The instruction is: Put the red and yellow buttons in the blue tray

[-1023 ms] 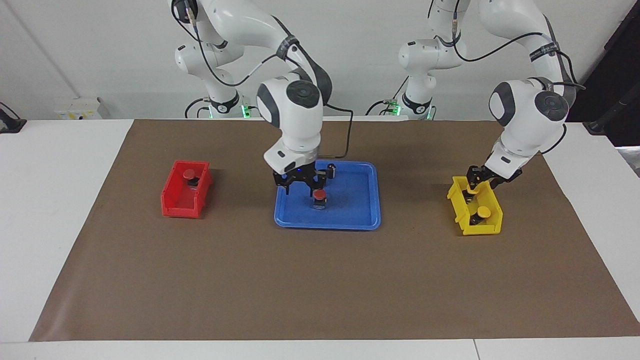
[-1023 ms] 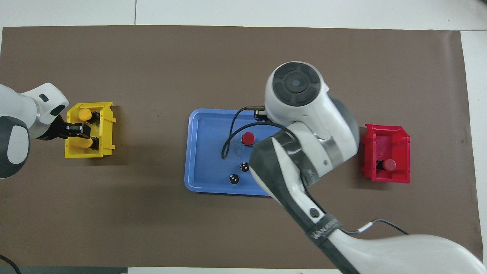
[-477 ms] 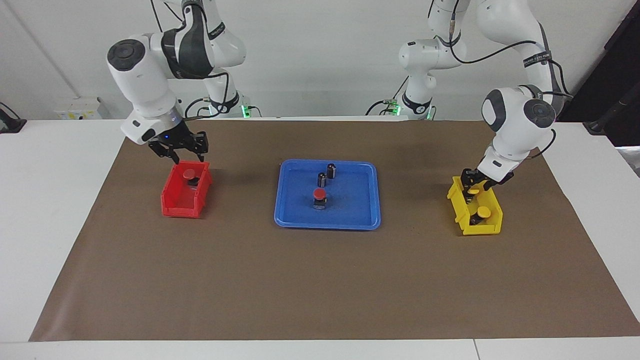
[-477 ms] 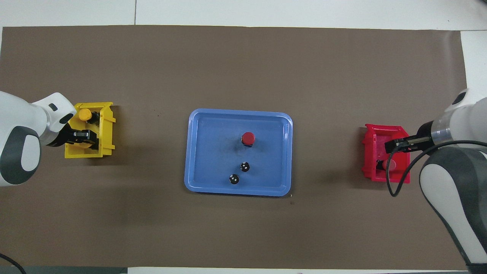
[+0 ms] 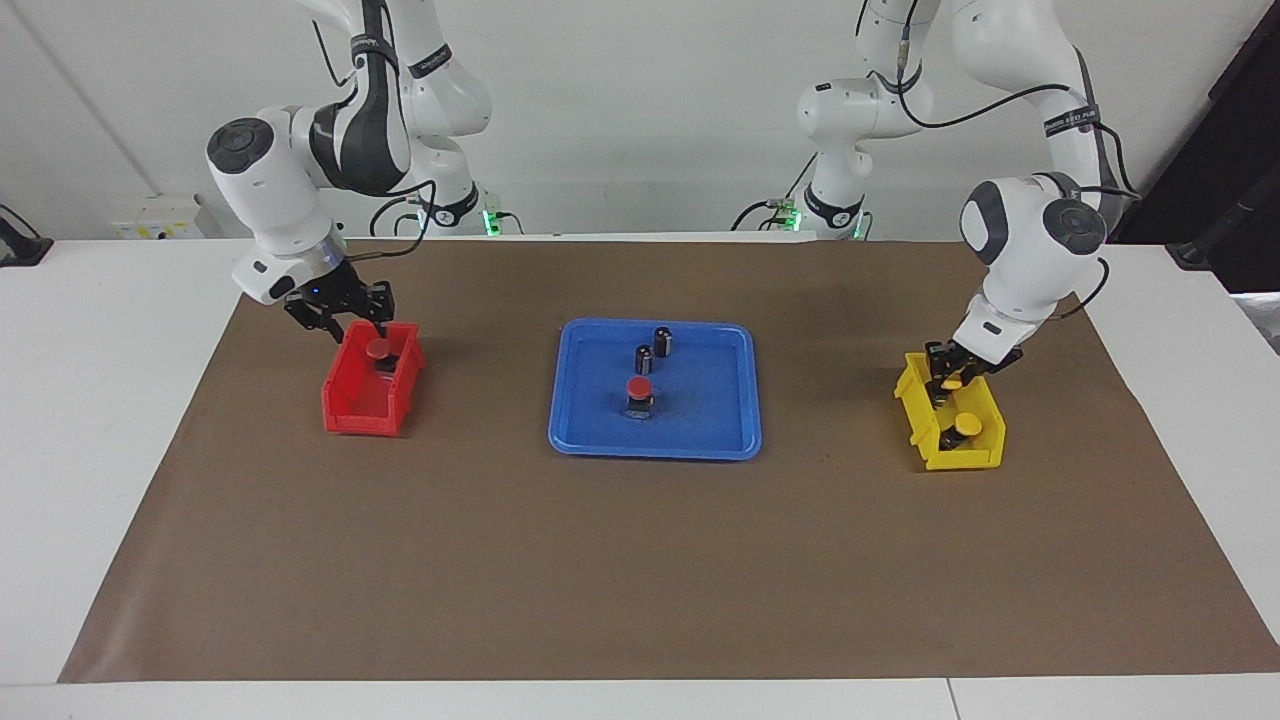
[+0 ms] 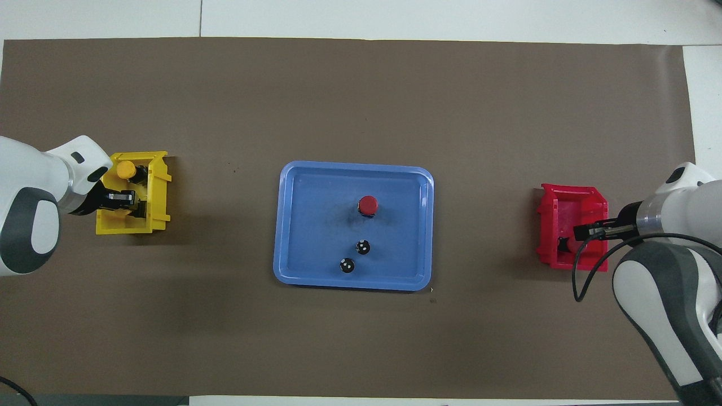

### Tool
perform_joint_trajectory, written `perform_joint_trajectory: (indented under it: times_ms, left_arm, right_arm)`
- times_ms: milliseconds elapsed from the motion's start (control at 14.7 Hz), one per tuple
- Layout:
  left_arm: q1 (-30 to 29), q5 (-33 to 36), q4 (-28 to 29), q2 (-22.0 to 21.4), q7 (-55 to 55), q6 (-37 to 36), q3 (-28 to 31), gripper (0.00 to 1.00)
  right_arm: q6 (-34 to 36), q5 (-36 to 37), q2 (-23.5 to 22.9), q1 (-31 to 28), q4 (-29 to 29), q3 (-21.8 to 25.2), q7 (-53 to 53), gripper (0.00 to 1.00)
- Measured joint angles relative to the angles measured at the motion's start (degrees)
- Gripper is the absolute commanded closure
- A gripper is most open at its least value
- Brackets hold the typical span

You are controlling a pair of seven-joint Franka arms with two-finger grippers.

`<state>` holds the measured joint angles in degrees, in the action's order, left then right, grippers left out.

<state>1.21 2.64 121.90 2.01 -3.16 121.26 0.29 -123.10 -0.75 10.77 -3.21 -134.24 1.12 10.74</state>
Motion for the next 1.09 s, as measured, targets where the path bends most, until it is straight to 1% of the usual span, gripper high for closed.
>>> perform_joint_trajectory:
  times_ms: [68, 205, 273, 341, 545, 750, 886, 1091]
  left_arm:
    - [0.12, 0.21, -3.75, 0.01, -0.05, -4.87, -0.14, 0.98]
    - [1.72, 1.81, -13.75, 0.07, -0.07, -16.31, -0.41, 0.98]
    - [3.49, 2.14, -18.02, 0.07, 1.5, -20.3, -0.5, 0.98]
    - [6.03, 2.23, -20.43, 0.1, 5.92, -21.86, -0.6, 0.98]
    - [16.43, 0.72, -20.83, 1.47, 24.43, -20.06, -1.25, 0.98]
    - [25.19, -1.88, -20.84, 4.64, 36.96, -15.9, -1.47, 0.98]
    - [29.27, -1.92, -20.95, 6.81, 42.53, -13.61, -1.5, 0.98]
    - [32.45, -1.92, -21.07, 9.97, 47.03, -10.79, -1.45, 0.98]
  right_arm:
    - [-1.02, 0.0, -0.41, 0.0, -0.4, -0.05, 0.0, 0.34]
    - [-2.69, 0.0, -1.51, 0.0, -0.97, -0.07, 0.0, 0.34]
    - [-4.06, 0.0, -2.03, 0.0, -1.45, -0.07, 0.0, 0.34]
    - [-5.16, 0.0, -2.43, -0.02, -2.1, -0.07, 0.0, 0.34]
    - [-7.91, 0.0, -3.0, -0.1, -4.43, -0.1, 0.0, 0.36]
    - [-8.8, 0.0, -3.01, -0.09, -5.77, -0.25, 0.0, 0.37]
    - [-8.8, 0.0, -3.0, -0.11, -5.88, -0.26, 0.0, 0.37]
    - [-8.8, 0.0, -2.98, -0.22, -6.4, -0.24, 0.0, 0.39]
